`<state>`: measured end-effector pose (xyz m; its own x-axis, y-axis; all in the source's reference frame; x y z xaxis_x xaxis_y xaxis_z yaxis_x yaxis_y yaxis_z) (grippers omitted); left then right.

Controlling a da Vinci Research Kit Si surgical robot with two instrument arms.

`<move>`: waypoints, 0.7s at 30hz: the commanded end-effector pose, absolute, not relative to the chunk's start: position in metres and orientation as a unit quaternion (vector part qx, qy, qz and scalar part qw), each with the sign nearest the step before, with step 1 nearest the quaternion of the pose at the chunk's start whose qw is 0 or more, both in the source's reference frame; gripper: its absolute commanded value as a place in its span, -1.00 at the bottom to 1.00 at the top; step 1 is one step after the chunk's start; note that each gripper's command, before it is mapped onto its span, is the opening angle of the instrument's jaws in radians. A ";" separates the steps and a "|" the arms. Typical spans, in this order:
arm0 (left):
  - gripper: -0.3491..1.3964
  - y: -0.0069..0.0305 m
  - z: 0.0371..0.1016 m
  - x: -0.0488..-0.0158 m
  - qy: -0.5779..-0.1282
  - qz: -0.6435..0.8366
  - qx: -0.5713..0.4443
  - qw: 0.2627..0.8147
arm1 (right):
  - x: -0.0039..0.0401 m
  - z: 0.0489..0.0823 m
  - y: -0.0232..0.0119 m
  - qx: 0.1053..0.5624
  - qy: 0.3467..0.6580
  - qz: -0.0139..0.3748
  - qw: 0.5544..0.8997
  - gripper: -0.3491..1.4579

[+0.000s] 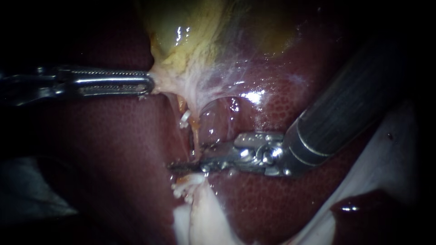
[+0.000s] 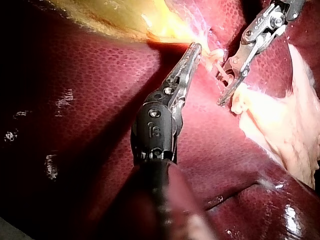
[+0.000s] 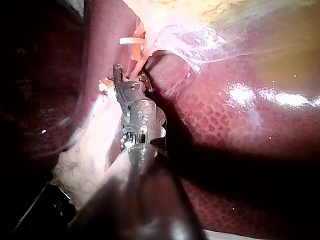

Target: Clipping first clip right tube

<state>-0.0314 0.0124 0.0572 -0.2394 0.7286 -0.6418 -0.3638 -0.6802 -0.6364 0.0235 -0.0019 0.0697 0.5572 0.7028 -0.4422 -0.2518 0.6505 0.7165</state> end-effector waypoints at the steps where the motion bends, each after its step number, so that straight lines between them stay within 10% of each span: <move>1: -1.00 0.0125 0.0571 -0.0313 -0.181 0.766 -0.503 0.356 | 0.0235 0.0696 -0.0018 0.303 0.371 0.288 0.829 -0.59; 8: -1.00 0.0125 0.0571 -0.0313 -0.181 0.766 -0.503 0.356 | 0.0236 0.0695 -0.0015 0.304 0.388 0.290 0.820 -0.15; 21: -1.00 0.0125 0.0571 -0.0312 -0.182 0.766 -0.503 0.356 | 0.0218 0.0677 0.0004 0.299 0.421 0.263 0.815 -0.06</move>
<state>-0.0312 0.0125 0.0571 -0.2400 0.7287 -0.6414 -0.3625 -0.6802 -0.6371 0.0214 0.0007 0.0674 0.4985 0.6829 -0.5340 -0.1712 0.6814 0.7116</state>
